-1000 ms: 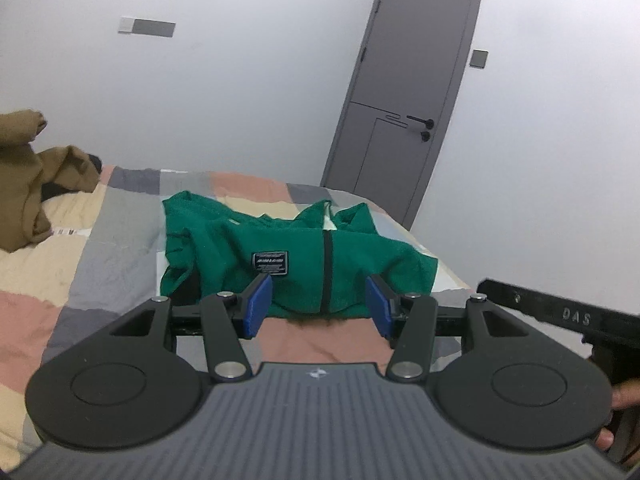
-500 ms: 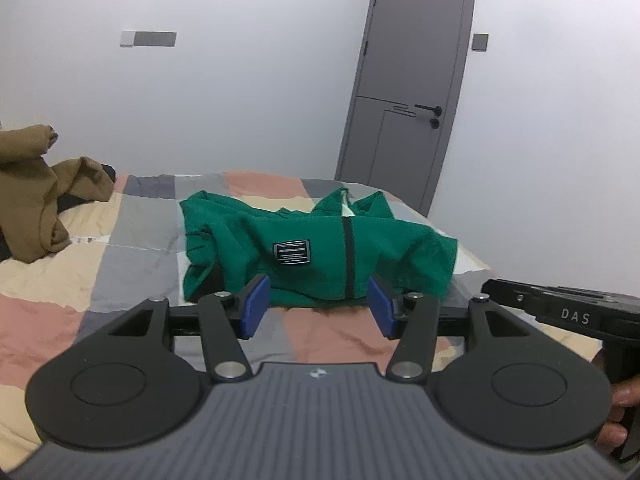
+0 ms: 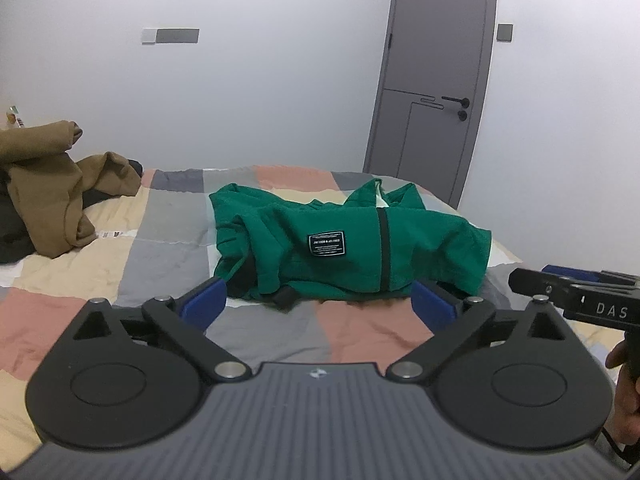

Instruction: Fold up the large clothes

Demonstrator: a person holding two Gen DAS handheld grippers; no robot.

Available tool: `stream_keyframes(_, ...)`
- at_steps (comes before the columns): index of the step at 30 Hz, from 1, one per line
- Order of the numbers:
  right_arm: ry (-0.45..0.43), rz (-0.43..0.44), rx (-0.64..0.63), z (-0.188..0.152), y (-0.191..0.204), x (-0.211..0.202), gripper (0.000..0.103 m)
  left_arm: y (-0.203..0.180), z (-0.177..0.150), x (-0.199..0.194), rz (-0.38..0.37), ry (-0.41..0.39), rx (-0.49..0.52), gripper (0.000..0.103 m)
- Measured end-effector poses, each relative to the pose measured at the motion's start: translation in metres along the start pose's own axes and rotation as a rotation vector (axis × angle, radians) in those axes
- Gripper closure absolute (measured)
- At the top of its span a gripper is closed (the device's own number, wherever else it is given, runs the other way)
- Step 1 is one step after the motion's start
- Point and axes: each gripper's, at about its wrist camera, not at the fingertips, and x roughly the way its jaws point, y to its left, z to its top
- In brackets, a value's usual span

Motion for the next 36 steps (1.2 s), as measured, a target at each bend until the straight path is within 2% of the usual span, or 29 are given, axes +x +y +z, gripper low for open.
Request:
stream_keyframes(1,0.000,-0.006,-0.006,0.0006,-0.0001,0.0007,0.036,0.0003,0.0000,-0.0001,0.002,-0.001,-0.001,0.001)
stream_keyframes(4,-0.006,-0.012,0.000,0.0008,0.0000,-0.0003,0.013,0.0002,0.0004,-0.0005,0.017,-0.004,0.002,0.001)
stream_keyframes(15,0.016,-0.085,-0.029,-0.0006,0.0007,0.0014,0.012,-0.0031,-0.0008,-0.0004,0.051,0.015,0.020,0.000)
stream_keyframes(36,0.032,-0.095,-0.029,-0.0023,0.0046,-0.0020,0.012,-0.0049,0.0003,-0.0061,0.053,0.008,0.023,0.000)
